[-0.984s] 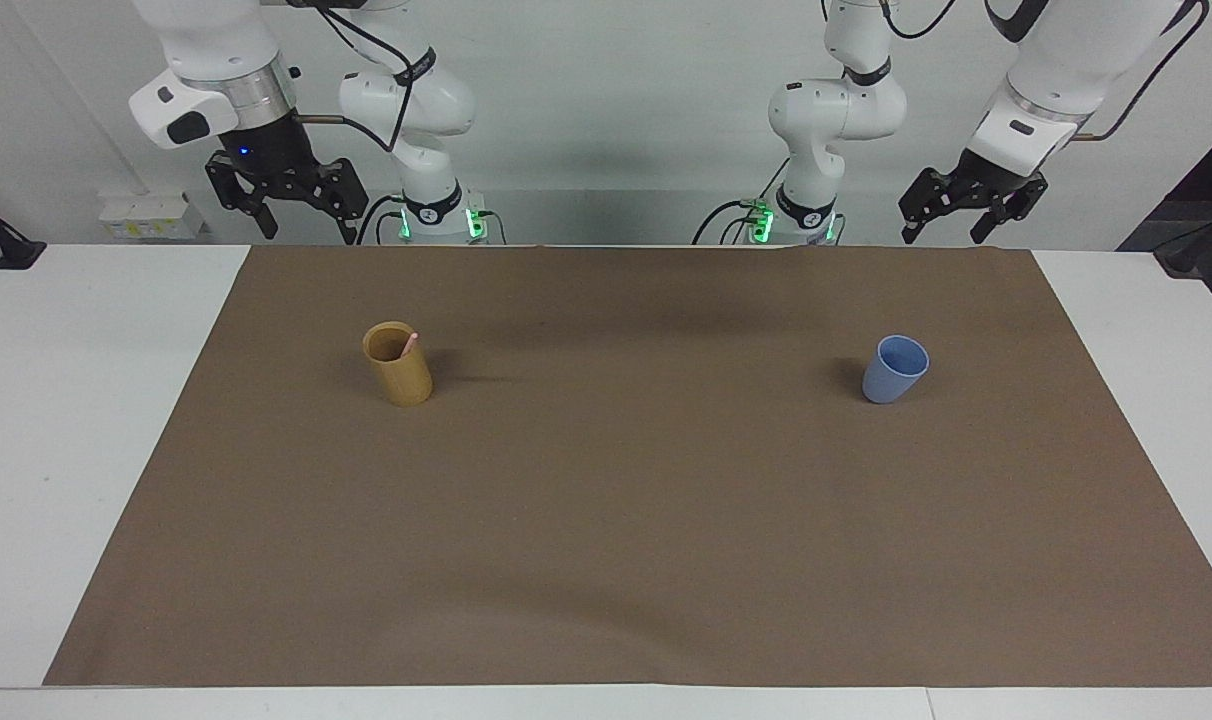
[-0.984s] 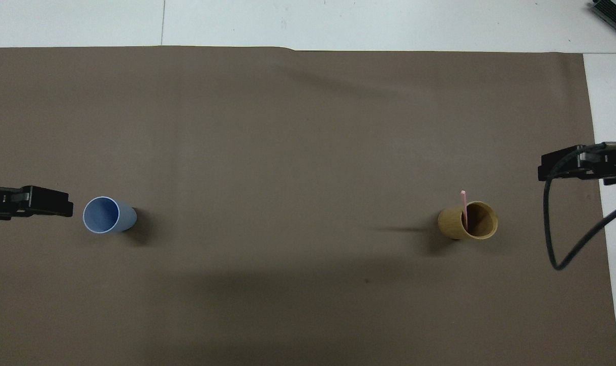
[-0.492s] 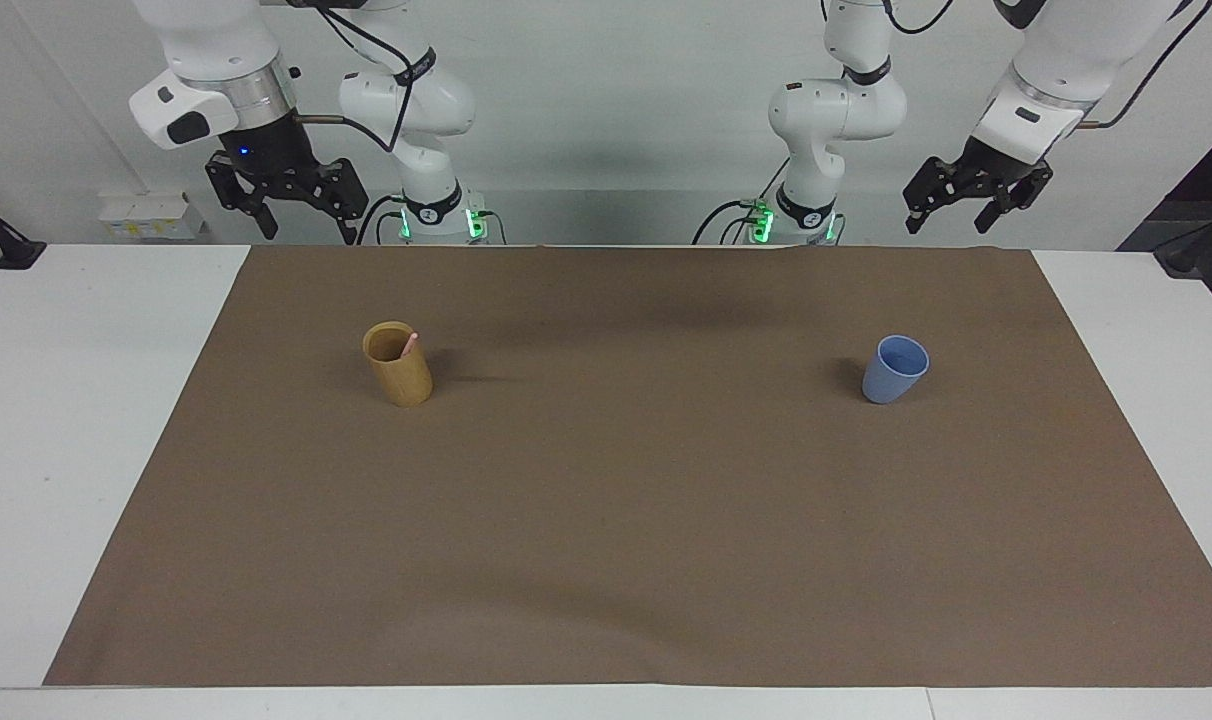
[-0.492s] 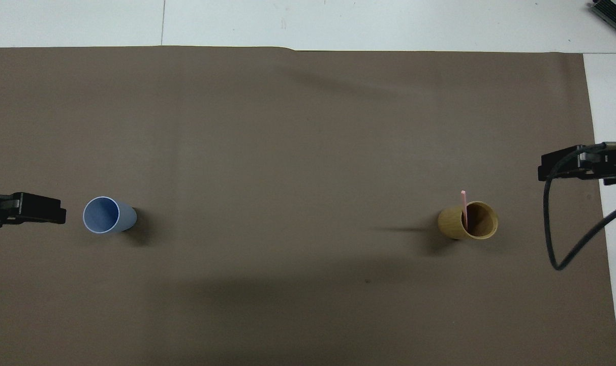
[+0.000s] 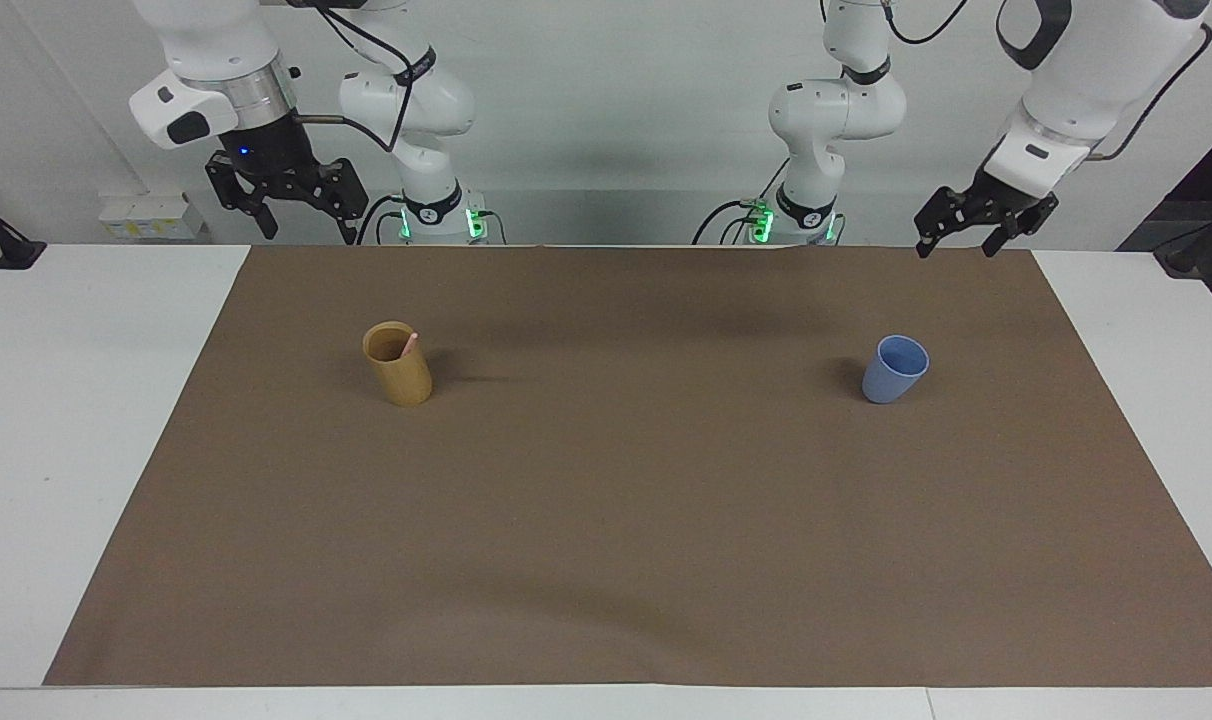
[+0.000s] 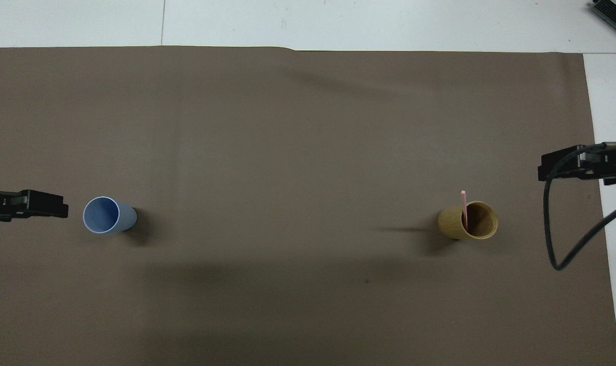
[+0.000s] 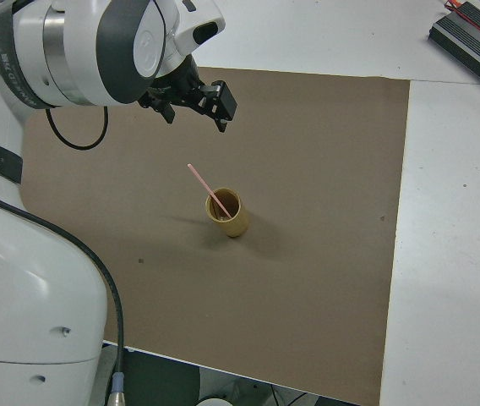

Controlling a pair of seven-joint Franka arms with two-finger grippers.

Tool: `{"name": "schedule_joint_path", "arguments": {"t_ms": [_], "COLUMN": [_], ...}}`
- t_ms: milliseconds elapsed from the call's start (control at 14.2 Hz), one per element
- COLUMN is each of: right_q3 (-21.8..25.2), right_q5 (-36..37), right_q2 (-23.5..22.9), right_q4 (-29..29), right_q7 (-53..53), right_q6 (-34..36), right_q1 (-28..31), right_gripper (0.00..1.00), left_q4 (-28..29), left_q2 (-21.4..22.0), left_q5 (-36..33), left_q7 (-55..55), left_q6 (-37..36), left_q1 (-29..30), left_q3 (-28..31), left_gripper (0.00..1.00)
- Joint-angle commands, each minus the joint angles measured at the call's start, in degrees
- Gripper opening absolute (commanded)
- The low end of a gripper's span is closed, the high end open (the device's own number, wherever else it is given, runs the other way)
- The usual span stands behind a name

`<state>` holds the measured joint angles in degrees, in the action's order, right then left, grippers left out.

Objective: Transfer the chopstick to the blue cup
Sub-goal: 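Reach the left gripper to the blue cup and grasp it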

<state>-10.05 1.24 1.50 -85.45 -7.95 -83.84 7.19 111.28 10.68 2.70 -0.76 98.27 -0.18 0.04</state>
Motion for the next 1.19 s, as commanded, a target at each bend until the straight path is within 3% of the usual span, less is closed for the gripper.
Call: {"name": "schedule_joint_path", "arguments": {"t_ms": [0,703,843,984,1125], "right_q3": [-0.5,-0.5,-0.5,-0.5,-0.5], "right_q5": [-0.4,-0.4,-0.4,-0.4,-0.4], "right_q2": [-0.2,-0.2,-0.3,-0.2,-0.3], "right_q4": [0.4,0.4,0.4,0.4,0.4], "right_q7": [-0.7,-0.7,-0.7,-0.8,-0.7], "right_q6": [0.6,0.7,0.6,0.6,0.6], "right_q1": [0.6,0.6,0.6,0.6,0.6], "right_gripper": [1.00,1.00,1.00,1.00,1.00], "left_q4": [10.1,20.8,20.8,20.6,20.5], "left_q2": [1.2,-4.0,-5.3,-5.6,-5.7], "left_q5": [-0.4,-0.8,-0.8,-0.8,-0.8], "left_q7": [-6.4,-14.3,-15.4,-17.3,-18.3], "left_q6": [10.3,26.1,27.8,28.2,28.1], "left_q1": [2.9,3.6,4.1,6.1,6.2], "left_q3": [0.0,0.0,0.0,-0.1,0.0], "left_gripper": [1.00,1.00,0.94,0.77,0.38]}}
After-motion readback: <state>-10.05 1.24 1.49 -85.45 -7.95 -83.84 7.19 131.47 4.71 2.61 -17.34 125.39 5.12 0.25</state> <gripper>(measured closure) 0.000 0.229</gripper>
